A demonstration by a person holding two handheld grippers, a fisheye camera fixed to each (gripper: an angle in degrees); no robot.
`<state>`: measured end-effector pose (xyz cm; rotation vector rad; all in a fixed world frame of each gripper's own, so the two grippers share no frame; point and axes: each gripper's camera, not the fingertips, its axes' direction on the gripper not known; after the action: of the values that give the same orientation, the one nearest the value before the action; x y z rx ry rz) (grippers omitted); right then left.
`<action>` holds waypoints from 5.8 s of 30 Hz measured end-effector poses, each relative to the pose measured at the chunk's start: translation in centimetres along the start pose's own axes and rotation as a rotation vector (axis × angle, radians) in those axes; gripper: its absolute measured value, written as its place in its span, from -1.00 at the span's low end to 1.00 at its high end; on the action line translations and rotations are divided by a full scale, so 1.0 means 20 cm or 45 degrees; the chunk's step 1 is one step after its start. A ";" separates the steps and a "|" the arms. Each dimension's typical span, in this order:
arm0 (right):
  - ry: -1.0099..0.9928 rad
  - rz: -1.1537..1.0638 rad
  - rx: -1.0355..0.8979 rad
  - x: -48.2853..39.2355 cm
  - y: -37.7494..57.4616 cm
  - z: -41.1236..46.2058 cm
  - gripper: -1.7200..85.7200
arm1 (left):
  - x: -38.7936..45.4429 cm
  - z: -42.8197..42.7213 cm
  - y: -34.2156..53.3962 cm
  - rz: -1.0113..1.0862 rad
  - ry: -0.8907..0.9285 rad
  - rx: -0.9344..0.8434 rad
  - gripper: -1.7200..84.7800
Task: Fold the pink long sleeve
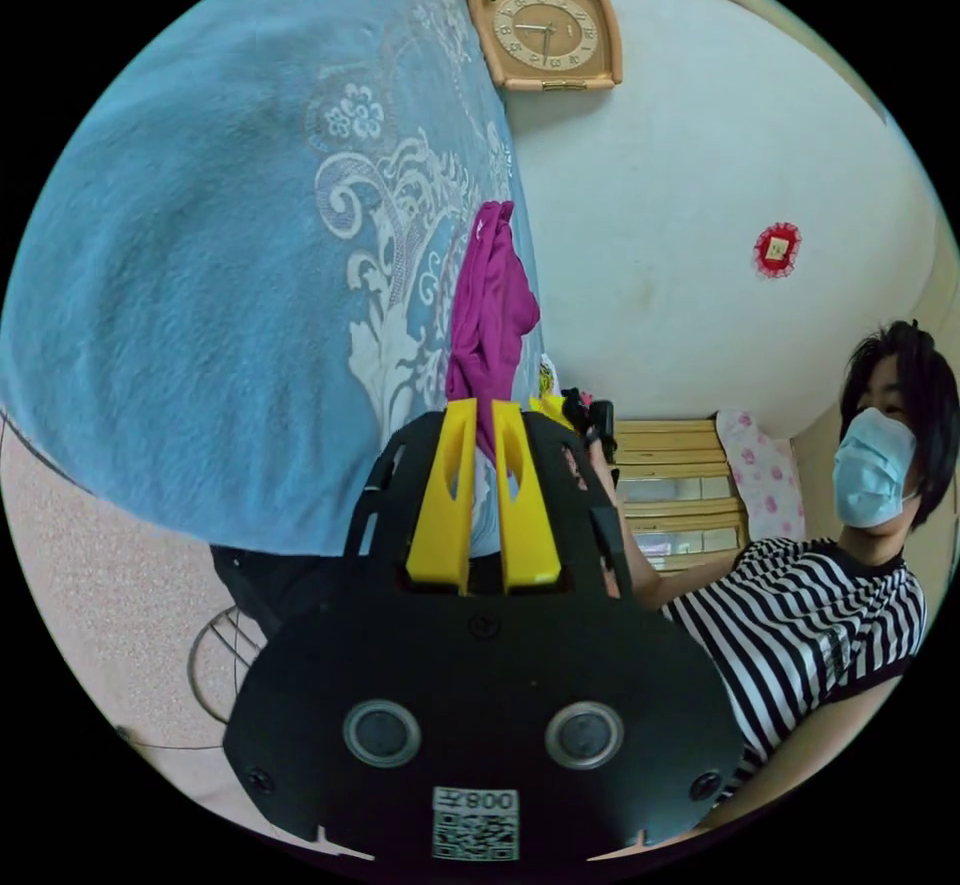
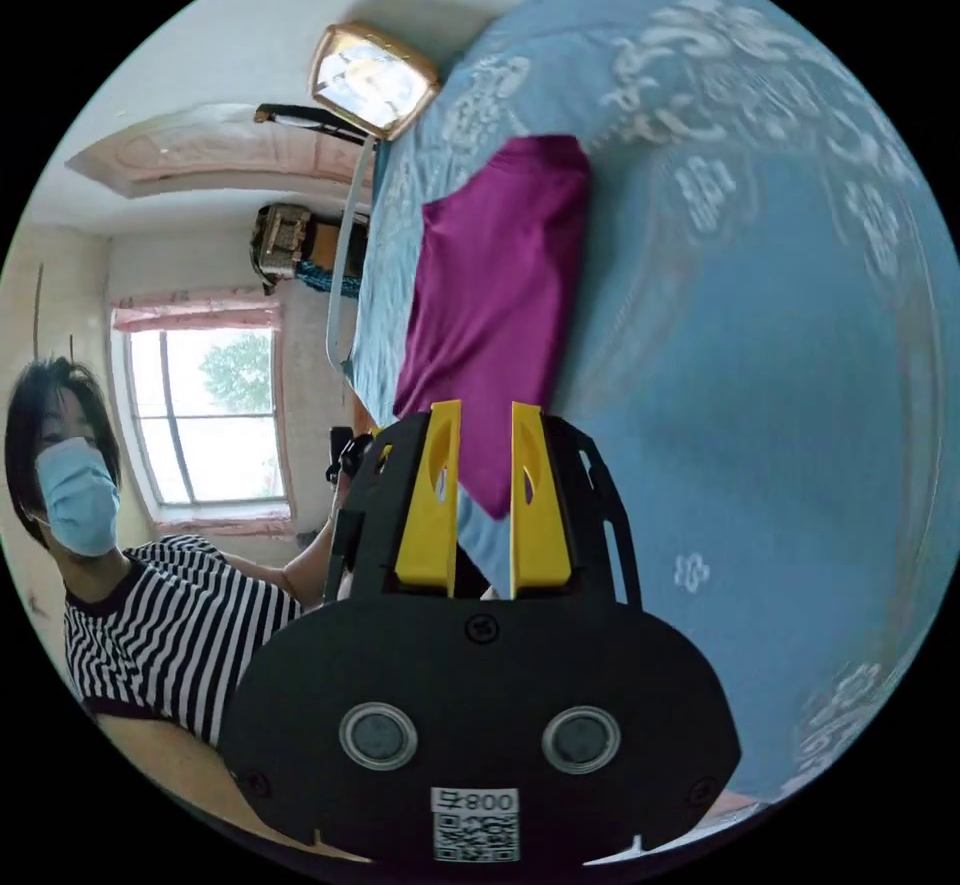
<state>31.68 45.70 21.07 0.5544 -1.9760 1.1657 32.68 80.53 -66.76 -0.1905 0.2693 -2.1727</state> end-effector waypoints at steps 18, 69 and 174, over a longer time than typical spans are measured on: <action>-0.219 0.189 -0.102 0.32 0.43 0.13 -0.80 | 0.07 0.13 0.09 -0.030 0.035 -0.172 -0.83; -0.507 0.018 0.173 0.49 2.06 -0.61 -0.92 | -0.33 1.05 0.81 -0.046 0.242 -0.018 -0.88; 0.393 0.516 0.927 2.05 4.20 -4.44 -0.96 | -3.37 6.79 1.25 0.799 -0.166 -1.226 -0.95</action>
<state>-16.33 164.69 33.96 0.2934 -1.3952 2.1092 122.88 105.10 55.09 -0.6764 1.1226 -1.2641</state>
